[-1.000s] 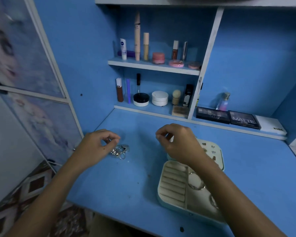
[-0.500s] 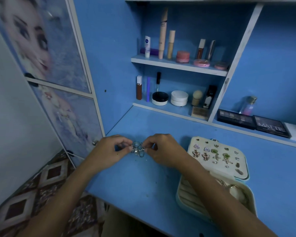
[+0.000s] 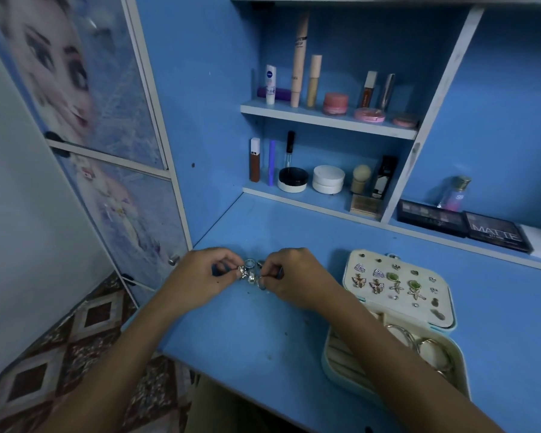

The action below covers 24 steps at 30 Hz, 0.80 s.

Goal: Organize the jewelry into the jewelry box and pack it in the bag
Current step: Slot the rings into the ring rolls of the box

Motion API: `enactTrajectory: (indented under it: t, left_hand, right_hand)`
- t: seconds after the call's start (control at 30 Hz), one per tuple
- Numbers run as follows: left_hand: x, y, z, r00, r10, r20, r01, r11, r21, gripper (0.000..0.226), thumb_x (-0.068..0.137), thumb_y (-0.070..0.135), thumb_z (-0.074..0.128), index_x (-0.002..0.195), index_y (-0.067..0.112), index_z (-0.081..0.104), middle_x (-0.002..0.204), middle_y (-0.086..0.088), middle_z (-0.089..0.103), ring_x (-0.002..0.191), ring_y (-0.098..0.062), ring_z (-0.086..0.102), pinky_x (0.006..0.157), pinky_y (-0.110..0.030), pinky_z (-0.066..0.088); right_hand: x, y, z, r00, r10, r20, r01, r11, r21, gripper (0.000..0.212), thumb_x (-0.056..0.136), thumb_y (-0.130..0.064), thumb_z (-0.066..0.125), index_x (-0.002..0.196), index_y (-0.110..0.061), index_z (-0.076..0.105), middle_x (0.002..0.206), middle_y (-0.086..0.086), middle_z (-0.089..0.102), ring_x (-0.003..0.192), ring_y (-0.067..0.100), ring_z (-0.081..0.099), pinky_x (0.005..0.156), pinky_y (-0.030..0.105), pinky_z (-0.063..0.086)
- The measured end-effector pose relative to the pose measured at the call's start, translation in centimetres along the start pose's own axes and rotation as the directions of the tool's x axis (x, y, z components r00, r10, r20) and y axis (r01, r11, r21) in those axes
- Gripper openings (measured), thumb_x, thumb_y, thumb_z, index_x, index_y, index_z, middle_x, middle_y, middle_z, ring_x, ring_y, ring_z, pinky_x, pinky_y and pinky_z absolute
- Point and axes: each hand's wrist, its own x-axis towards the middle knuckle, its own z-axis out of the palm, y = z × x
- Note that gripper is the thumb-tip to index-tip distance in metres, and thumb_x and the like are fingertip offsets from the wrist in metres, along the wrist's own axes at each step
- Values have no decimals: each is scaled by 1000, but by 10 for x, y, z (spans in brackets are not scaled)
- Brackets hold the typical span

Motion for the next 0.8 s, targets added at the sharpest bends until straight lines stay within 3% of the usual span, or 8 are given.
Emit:
enactTrajectory:
  t: [0.3, 0.4, 0.53, 0.63, 0.8]
  left_hand:
    - [1, -3, 1, 1000, 6, -29, -8, 999, -51, 20, 86, 7, 72, 93, 25, 74, 83, 9, 66, 84, -9, 62, 72, -13, 47]
    - [3, -5, 0, 998, 27, -53, -30, 997, -68, 23, 88, 5, 70, 95, 26, 75, 89, 14, 64, 84, -7, 62, 73, -10, 45]
    - [5, 1, 2, 995, 6, -95, -18, 993, -118, 25, 84, 4, 74, 88, 28, 70, 88, 6, 66, 83, -8, 63, 75, -17, 47]
    - [8, 11, 6, 992, -9, -129, -12, 987, -161, 21, 79, 11, 82, 84, 25, 66, 82, 6, 66, 76, -7, 63, 68, -21, 48]
    - [12, 31, 20, 991, 59, -123, -81, 981, -178, 22, 81, 9, 79, 83, 24, 63, 75, 7, 67, 55, -7, 55, 53, -19, 40]
  right_hand:
    - [-3, 3, -8, 998, 6, -67, -8, 1000, -26, 12, 84, -15, 65, 75, -21, 62, 80, -1, 70, 78, 16, 65, 75, 32, 56]
    - [-7, 6, -15, 997, 1, -76, -2, 1000, -9, 7, 85, -12, 65, 85, -17, 69, 82, -3, 70, 74, 13, 63, 73, 28, 56]
    - [-13, 8, -28, 992, -24, -120, 22, 1000, -11, 21, 91, -11, 63, 105, -18, 76, 93, 0, 70, 70, 7, 54, 75, 17, 47]
    - [-22, 11, -39, 987, 19, -158, -15, 1000, 22, 20, 92, -11, 62, 104, -17, 77, 93, -3, 71, 69, 1, 56, 72, 13, 46]
    - [-44, 18, -55, 965, 60, -255, -43, 997, 70, 20, 94, -12, 60, 106, -10, 76, 94, 1, 77, 84, 12, 73, 82, 26, 56]
